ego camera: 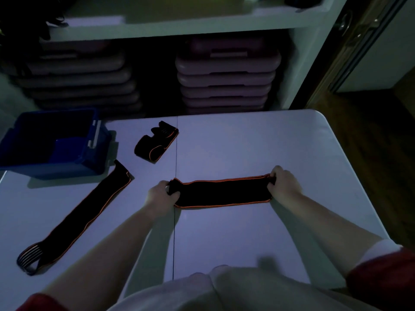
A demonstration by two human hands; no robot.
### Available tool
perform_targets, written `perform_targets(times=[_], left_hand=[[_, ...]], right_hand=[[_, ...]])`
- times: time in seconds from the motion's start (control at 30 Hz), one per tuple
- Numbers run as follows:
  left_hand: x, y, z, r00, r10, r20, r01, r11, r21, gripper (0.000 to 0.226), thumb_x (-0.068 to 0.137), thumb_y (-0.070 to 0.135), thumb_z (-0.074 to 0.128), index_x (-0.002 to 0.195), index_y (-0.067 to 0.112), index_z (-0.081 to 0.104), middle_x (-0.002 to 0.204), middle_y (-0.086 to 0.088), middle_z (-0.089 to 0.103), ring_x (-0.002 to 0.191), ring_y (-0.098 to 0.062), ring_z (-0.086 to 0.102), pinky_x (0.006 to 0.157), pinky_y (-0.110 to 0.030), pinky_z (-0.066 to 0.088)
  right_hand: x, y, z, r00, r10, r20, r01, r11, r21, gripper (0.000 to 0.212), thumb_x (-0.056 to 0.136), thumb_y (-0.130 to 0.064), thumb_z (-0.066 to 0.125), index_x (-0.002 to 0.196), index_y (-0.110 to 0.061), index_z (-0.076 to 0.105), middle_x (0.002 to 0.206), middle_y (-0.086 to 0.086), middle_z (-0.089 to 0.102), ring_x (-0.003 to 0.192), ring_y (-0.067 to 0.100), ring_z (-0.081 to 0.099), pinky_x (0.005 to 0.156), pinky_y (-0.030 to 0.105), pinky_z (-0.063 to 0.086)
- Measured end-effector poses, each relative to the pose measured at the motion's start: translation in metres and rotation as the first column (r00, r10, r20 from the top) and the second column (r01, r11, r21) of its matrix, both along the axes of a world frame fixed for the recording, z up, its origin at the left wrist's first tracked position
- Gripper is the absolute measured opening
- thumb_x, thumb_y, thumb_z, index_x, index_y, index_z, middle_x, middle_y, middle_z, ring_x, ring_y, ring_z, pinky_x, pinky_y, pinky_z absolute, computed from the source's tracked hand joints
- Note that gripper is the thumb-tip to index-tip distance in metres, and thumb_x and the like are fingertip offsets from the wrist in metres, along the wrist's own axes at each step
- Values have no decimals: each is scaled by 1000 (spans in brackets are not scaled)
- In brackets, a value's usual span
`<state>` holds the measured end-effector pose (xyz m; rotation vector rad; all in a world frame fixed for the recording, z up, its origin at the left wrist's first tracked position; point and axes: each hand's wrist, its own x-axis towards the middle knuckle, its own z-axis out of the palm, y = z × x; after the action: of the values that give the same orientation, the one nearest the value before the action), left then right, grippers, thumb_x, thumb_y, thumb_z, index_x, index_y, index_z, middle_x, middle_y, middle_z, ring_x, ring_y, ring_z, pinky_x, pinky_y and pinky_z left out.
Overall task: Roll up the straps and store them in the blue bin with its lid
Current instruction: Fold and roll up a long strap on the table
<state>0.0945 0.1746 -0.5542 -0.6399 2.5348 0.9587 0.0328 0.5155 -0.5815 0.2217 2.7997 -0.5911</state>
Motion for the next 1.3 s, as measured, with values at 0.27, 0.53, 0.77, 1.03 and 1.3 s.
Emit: perform_targets(times=[0.27,0.53,0.77,1.03,1.3], left_hand=[[-48,3,-1,993,96,-64,-95,995,22,37,86,23,62,117,4,51,99,-11,61,80,-24,57,61,-29,45],[-55,48,-9,975,224,16,-222,950,220,78,74,30,73,137,15,30,125,-12,55,97,-30,63,75,-42,59],[-32,88,-6,997,-69,25,66,992,110,54,74,50,68,110,16,45,98,3,58,81,-13,60,60,-28,47],[-22,85,-5,912,-409,-15,407,903,137,45,77,38,65,118,23,60,109,4,63,95,-14,62,78,-23,49],[49,100,-5,809,-584,-62,586,793,166,36,71,35,68,106,23,69,95,0,64,84,-16,63,67,-14,43]], right_hand=[[-77,-9,12,987,63,-148,-83,987,-136,24,81,-6,61,104,-11,58,103,14,65,89,30,61,71,31,47],[-156,-23,32,981,115,-156,-139,979,-150,60,76,-33,74,130,-22,51,135,12,42,127,29,41,104,39,39],[-102,-30,19,975,118,-188,-147,978,-149,35,81,-30,66,115,-23,62,127,9,49,113,29,54,97,39,46],[20,-56,2,996,14,83,26,886,-463,52,85,-31,65,132,-17,50,127,2,54,118,15,54,102,33,44],[79,-65,2,979,-7,203,115,844,-524,61,85,-23,65,141,-19,40,138,1,52,122,16,51,97,26,37]])
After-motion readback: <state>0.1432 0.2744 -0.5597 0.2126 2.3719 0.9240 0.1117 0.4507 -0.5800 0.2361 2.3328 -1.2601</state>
